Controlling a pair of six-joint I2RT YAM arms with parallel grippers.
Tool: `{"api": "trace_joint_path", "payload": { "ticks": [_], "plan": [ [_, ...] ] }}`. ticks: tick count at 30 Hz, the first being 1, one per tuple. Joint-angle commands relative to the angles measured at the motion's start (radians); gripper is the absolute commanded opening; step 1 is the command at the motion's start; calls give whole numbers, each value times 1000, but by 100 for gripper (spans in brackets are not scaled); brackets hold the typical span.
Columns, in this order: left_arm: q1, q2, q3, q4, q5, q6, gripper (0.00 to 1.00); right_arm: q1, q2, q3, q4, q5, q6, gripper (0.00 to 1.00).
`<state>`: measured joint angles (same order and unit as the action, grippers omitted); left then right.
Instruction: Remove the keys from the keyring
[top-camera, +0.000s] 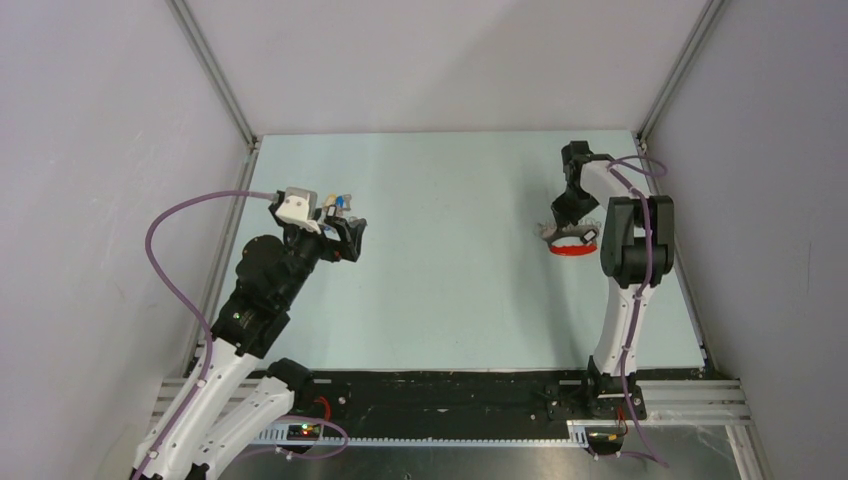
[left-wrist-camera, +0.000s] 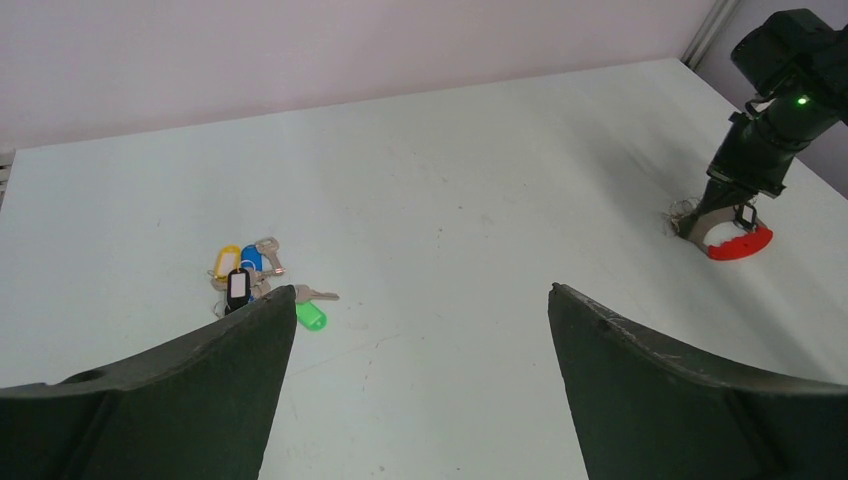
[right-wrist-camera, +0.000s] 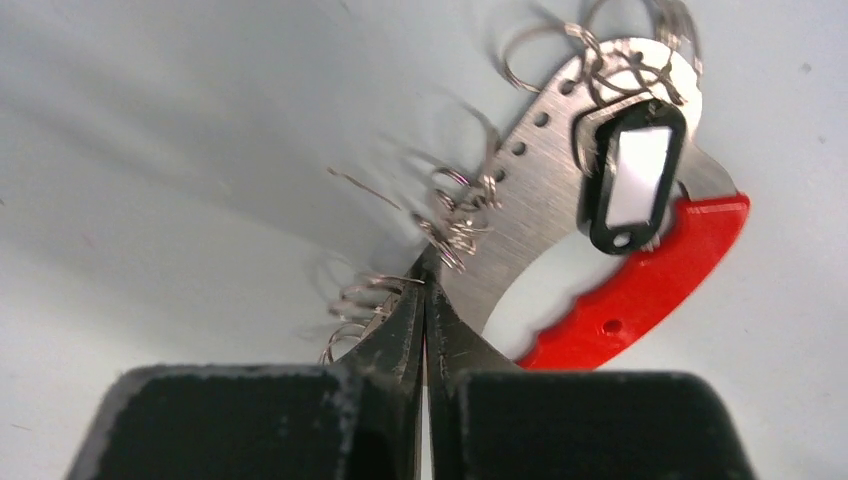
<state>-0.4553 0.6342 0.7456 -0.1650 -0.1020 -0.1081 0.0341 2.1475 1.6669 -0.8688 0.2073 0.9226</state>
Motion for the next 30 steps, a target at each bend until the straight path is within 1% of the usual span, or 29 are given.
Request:
{"api": "trace_joint_path", "payload": {
  "ticks": [1,4,5,6,7,8,9,10,11,12,14,19,23,25,29,30],
  "plan": [
    [-1,-3,40,17,-6,-9,98,10,-172,-104,61,29,-4,0],
    [0,-1,41,17,-7,-8,98,29,-232,-152,89,46,-9,1],
    [0,-1,41,17,-7,-7,98,33,-252,-155,98,60,-15,9],
    [0,-1,41,16,-6,-7,98,40,-258,-155,102,73,-28,12],
    [0,-2,41,17,-6,-7,98,40,-263,-151,105,79,-35,23],
    [-1,-2,40,18,-5,-7,98,41,-262,-139,102,87,-43,30],
    [0,-2,40,18,-2,-6,98,40,-260,-133,97,89,-49,47],
    [0,-2,40,17,-1,-6,98,36,-258,-122,93,95,-56,56],
    [0,-1,40,18,3,-5,98,33,-255,-118,90,95,-58,69],
    [-1,-1,40,17,5,-5,98,23,-255,-118,93,84,-67,71],
    [0,0,41,18,11,-5,98,-1,-250,-129,115,49,-76,73],
    [0,2,41,18,20,-5,98,-26,-208,-137,172,-18,-96,73],
    [0,3,43,18,24,-7,98,-25,-123,-77,145,-34,-99,72],
    [0,3,43,18,23,-6,98,-25,-76,-40,110,-43,-89,69],
    [-1,2,42,17,17,-5,98,-53,-31,-40,72,-53,-64,62],
    [0,2,42,17,17,-5,98,-53,-32,-45,73,-55,-62,53]
  ]
}}
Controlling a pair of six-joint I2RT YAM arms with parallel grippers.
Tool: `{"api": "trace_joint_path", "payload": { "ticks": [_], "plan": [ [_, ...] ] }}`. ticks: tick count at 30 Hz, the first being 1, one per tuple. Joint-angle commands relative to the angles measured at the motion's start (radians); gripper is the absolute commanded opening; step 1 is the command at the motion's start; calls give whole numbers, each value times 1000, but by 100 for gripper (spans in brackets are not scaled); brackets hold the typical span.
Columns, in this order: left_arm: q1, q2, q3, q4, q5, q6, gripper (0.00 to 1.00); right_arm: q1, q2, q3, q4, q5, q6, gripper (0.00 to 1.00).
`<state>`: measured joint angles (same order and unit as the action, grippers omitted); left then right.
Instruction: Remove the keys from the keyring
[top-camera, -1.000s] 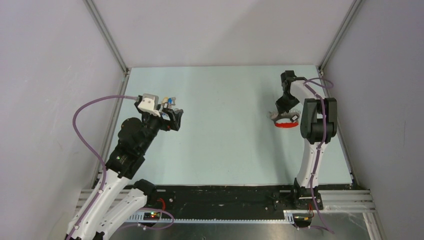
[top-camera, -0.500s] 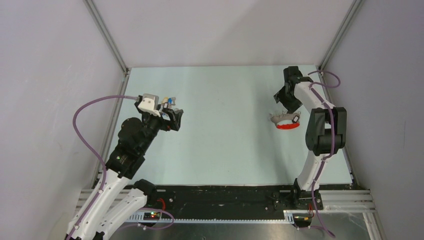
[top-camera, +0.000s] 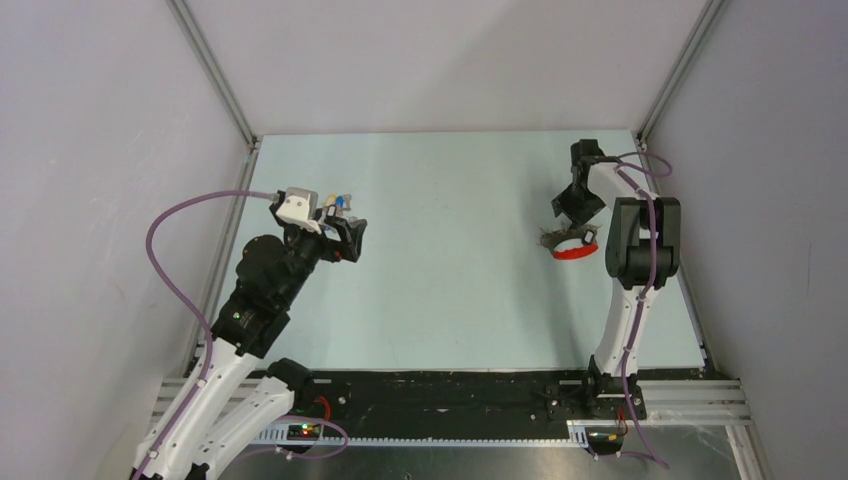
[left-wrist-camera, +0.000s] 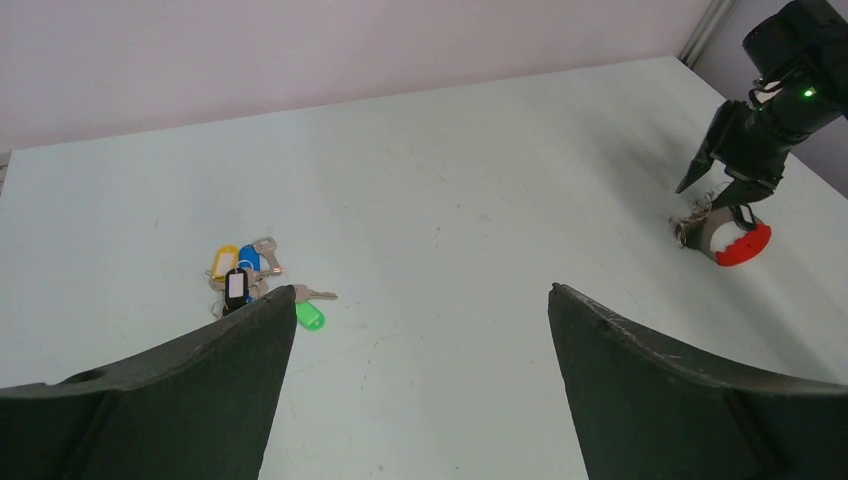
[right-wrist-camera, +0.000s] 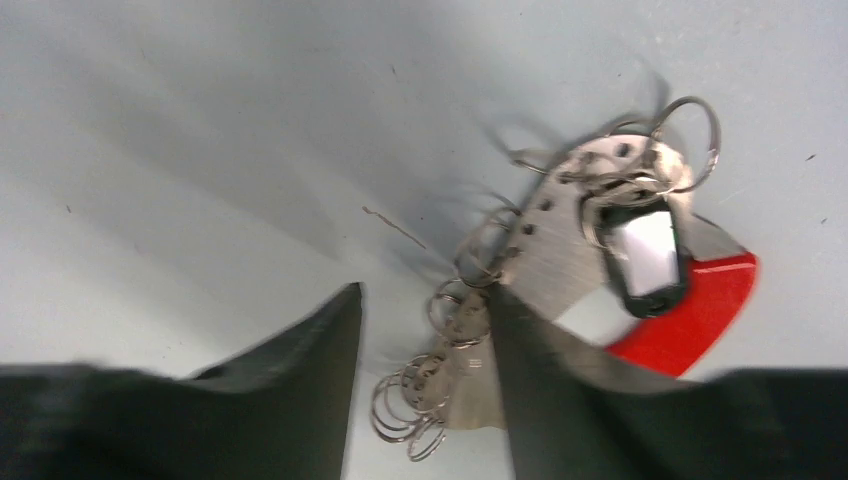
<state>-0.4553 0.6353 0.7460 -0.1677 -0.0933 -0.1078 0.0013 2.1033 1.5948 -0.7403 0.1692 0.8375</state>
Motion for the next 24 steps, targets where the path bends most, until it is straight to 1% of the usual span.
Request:
{"api": "trace_joint_path", "payload": {
  "ticks": [1,2,3,4,8,10,13,16,17,19,21,22,23,24],
  "plan": [
    [0,3,42,20,8,-6,98,-22,9,14,-52,-21,25,44],
    [0,4,41,18,8,-6,98,-23,0,8,-42,-28,24,19],
    [0,4,41,19,8,-6,98,-27,-13,0,-39,-38,23,8],
    [-1,4,41,19,9,-6,98,-29,-25,-5,-34,-41,21,0],
    [0,6,40,19,7,-4,98,-17,-145,-63,25,-10,-8,0],
    [0,7,41,18,7,-3,98,-5,-214,-101,66,-19,-28,0],
    [-1,8,41,18,7,-3,98,43,-307,-155,120,-62,-60,0],
    [-1,7,39,18,7,-2,98,93,-353,-184,196,-138,-133,0],
    [-1,7,39,18,11,2,98,105,-369,-185,227,-194,-153,0],
    [-1,4,34,17,23,16,98,145,-391,-186,271,-257,-212,0],
    [-2,-2,29,18,20,21,98,181,-407,-180,270,-263,-250,0],
    [-2,-4,27,17,18,22,98,193,-408,-159,249,-210,-237,0],
    [-3,-4,27,17,14,22,98,194,-404,-148,197,-189,-214,17],
    [-3,-2,27,17,13,22,98,188,-399,-136,176,-137,-202,32]
  ]
}}
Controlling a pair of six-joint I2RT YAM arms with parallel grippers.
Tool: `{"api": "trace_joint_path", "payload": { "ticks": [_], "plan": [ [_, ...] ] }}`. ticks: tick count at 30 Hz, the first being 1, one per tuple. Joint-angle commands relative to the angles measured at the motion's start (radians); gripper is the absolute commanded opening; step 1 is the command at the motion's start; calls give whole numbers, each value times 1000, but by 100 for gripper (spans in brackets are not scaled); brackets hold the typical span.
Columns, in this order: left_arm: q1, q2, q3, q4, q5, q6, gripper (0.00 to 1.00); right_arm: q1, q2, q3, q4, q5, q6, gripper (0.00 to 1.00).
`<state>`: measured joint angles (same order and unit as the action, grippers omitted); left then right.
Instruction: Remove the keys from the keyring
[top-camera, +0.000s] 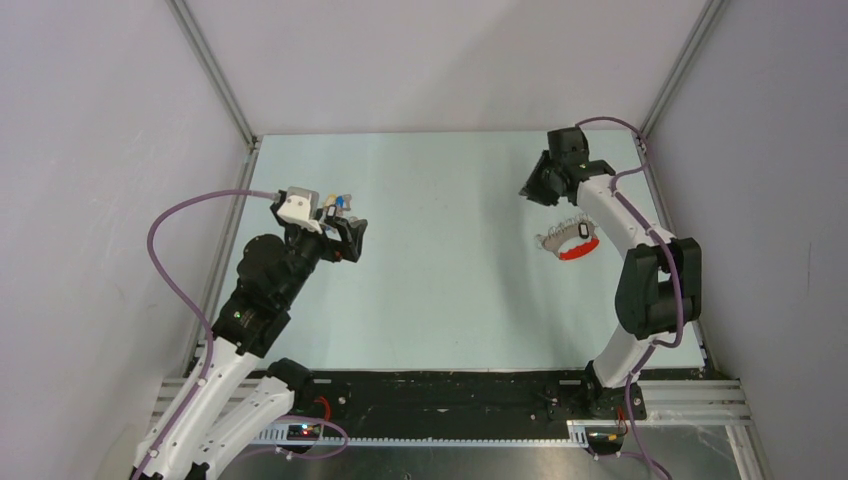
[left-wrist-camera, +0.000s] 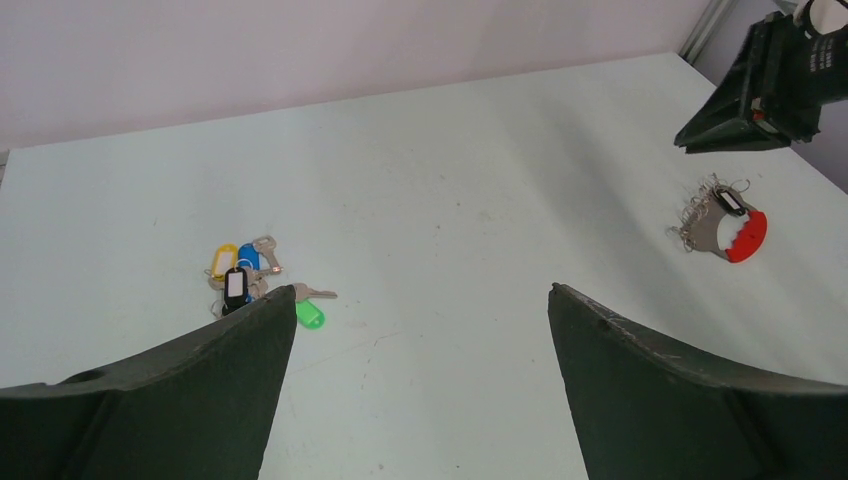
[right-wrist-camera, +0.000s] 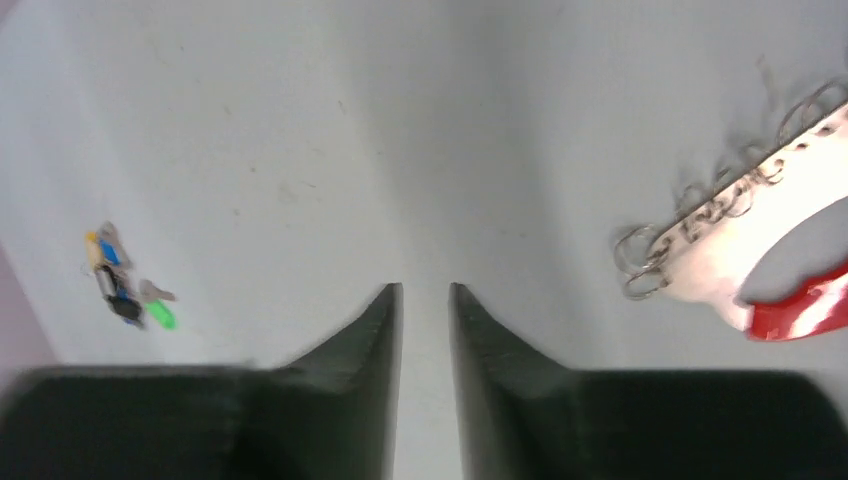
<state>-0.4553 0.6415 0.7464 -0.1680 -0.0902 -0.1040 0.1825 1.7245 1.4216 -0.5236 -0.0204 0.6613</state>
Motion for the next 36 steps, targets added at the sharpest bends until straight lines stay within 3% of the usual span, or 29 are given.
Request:
{"api": "trace_joint_path", "payload": {
  "ticks": [1,3,5,11,21,23,24,25,27,36],
  "plan": [
    [-4,-7,28,18,8,17,98,1,-19,37,-68,71,-5,64],
    [-3,-5,28,18,8,17,98,-40,-16,22,-84,105,8,81],
    [-3,-5,27,19,6,17,98,-78,-1,5,-84,106,1,83],
    [-5,-2,29,18,11,15,98,-169,107,17,-81,78,-48,75],
    [-5,-1,30,19,6,14,98,-174,332,129,-177,112,-25,70],
    [-5,-1,30,19,3,15,98,-173,363,150,-207,136,-15,60],
    [-5,-2,30,18,4,15,98,-173,369,150,-204,133,-17,39],
    [-5,-1,30,18,3,15,98,-174,379,149,-197,119,-19,12],
    [-5,-2,30,18,2,15,98,-174,378,144,-188,99,-19,0],
    [-5,-2,31,19,3,17,98,-174,203,36,-120,62,-23,0]
  ]
}}
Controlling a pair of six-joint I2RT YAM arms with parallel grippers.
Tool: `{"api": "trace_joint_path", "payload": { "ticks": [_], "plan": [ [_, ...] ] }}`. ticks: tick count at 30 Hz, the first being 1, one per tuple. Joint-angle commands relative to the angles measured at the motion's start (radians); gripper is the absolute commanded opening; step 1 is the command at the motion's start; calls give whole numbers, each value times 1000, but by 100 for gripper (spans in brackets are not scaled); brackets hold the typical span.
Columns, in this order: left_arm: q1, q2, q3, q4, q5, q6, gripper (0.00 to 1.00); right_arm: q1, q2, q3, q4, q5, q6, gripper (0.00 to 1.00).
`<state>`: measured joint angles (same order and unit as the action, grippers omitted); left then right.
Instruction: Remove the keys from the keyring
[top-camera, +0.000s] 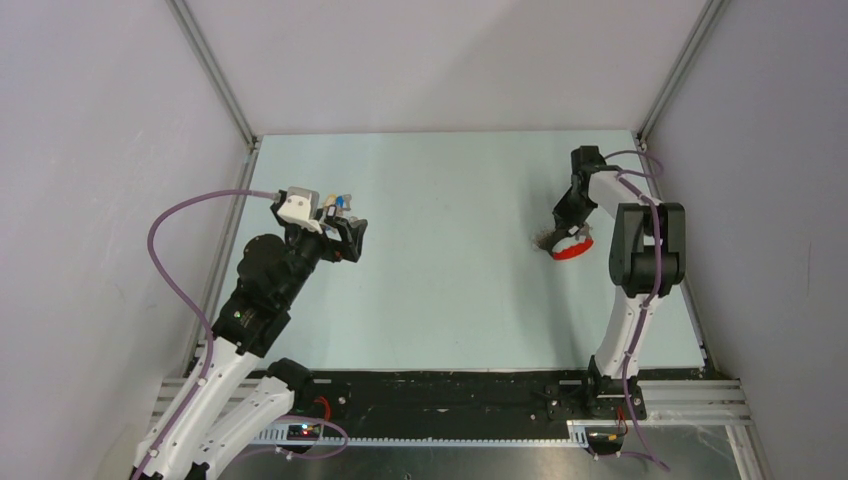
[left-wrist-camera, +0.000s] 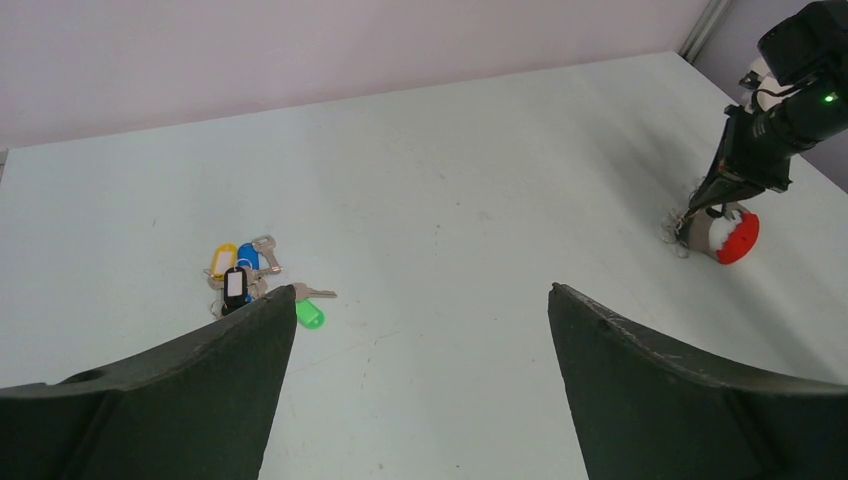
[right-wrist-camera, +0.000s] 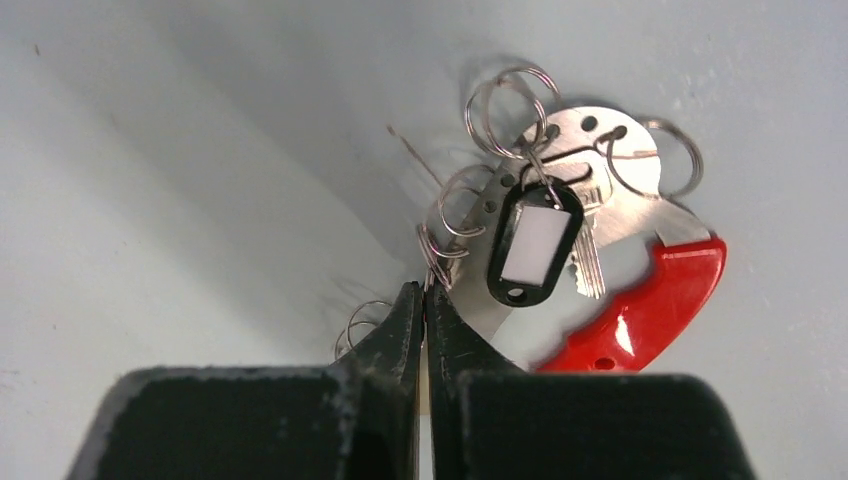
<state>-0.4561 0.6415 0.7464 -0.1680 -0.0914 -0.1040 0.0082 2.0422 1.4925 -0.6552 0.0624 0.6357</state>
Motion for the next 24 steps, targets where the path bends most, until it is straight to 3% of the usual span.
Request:
{"api": "trace_joint_path", "payload": {
  "ticks": [1,7,24],
  "plan": [
    [-4,-2,31,19,3,17,98,2,-126,-40,19,-24,-1,0],
    [-5,1,30,18,8,19,98,34,-239,-69,41,-69,-34,0],
    [-4,76,98,31,78,-32,98,349,-626,-123,313,-667,-362,0]
  ]
}}
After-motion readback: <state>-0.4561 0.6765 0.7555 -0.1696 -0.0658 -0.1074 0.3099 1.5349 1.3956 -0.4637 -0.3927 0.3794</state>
